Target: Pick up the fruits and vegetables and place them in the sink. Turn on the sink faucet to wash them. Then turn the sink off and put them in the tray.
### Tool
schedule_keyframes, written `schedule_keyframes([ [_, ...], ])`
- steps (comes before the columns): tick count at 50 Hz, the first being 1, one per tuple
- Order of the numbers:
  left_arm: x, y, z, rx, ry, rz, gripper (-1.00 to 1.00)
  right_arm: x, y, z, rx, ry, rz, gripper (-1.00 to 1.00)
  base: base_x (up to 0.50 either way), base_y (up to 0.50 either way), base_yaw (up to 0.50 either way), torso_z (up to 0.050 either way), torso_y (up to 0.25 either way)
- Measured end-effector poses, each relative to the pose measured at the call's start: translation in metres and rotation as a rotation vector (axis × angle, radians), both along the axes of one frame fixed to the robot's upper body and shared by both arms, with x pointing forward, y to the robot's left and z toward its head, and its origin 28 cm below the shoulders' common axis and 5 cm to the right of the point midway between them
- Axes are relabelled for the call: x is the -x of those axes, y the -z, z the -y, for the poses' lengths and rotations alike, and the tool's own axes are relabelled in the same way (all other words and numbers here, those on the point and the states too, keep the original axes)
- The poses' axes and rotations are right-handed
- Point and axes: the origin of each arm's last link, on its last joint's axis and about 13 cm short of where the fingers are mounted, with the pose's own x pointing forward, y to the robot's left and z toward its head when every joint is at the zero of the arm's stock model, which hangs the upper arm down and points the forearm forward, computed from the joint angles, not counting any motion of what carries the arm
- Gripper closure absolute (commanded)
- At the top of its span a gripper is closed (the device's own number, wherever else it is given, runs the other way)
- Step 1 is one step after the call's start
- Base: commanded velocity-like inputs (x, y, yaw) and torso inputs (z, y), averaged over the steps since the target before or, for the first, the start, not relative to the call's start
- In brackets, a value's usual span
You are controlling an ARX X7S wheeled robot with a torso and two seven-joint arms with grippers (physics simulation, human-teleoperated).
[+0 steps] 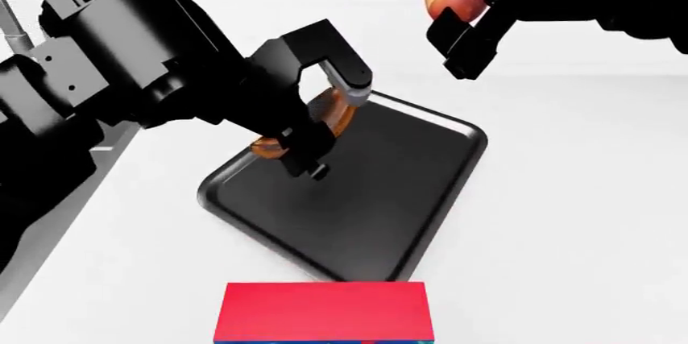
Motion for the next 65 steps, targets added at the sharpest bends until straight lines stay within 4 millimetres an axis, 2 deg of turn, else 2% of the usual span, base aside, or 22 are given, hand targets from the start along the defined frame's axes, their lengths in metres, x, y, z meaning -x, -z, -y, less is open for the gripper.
schedule_keyframes([
  [17, -0.004, 0.01, 0.0, -0.039, -0.023, -0.034, 1.0, 0.0, 0.001, 0.001, -0.007, 0.003, 0.002, 1.0, 0.0, 0.0, 0.0, 0.0, 0.001],
  [18, -0.004, 0.01, 0.0, -0.04, -0.024, -0.035, -1.0, 0.0, 0.001, 0.001, -0.007, 0.003, 0.002, 1.0, 0.0, 0.0, 0.0, 0.0, 0.0],
  [31, -0.004, 0.009, -0.002, -0.04, -0.037, -0.035, -1.0, 0.0, 0.001, 0.001, -0.008, 0.003, 0.002, 1.0, 0.0, 0.0, 0.0, 0.0, 0.0],
  [41, 0.001, -0.001, -0.009, 0.023, -0.05, -0.009, -1.0, -0.006, 0.001, 0.0, -0.004, 0.006, -0.023, 1.0, 0.0, 0.0, 0.0, 0.0, 0.0],
  [53, 0.016, -0.015, -0.023, 0.118, -0.067, 0.048, -1.0, -0.033, 0.001, -0.008, 0.059, 0.008, -0.15, 1.0, 0.0, 0.0, 0.0, 0.0, 0.0],
  [65, 0.031, -0.02, -0.034, 0.164, -0.076, 0.093, -1.0, -0.064, 0.008, -0.02, 0.157, 0.026, -0.274, 1.0, 0.0, 0.0, 0.0, 0.0, 0.0],
])
